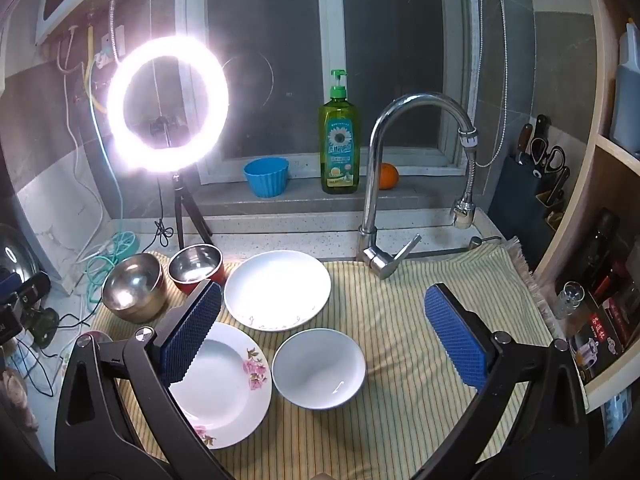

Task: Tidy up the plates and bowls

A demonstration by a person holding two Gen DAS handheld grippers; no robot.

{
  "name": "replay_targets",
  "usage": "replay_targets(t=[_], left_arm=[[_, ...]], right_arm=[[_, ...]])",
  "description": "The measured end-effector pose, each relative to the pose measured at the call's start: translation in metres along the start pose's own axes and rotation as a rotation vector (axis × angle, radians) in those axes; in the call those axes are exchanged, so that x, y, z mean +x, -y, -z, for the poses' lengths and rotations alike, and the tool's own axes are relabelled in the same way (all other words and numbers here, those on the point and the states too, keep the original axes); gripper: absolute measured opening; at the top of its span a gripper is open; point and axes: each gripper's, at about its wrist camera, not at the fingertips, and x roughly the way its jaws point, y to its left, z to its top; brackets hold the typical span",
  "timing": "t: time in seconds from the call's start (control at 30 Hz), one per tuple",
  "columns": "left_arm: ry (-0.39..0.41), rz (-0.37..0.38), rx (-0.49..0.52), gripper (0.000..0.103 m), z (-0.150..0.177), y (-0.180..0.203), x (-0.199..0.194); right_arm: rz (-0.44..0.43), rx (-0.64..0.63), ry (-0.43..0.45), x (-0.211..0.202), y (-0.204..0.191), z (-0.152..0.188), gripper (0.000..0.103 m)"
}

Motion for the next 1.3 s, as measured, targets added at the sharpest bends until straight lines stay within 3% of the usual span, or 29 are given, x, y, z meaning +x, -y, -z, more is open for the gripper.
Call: replay_targets(t=[1.3], left_arm=[[0.009,0.002,-0.019,0.102,0.004,-0.010,-0.006]], right_arm=[[-0.005,-0.010,0.017,-0.008,-0.012,-0.001,0.103]])
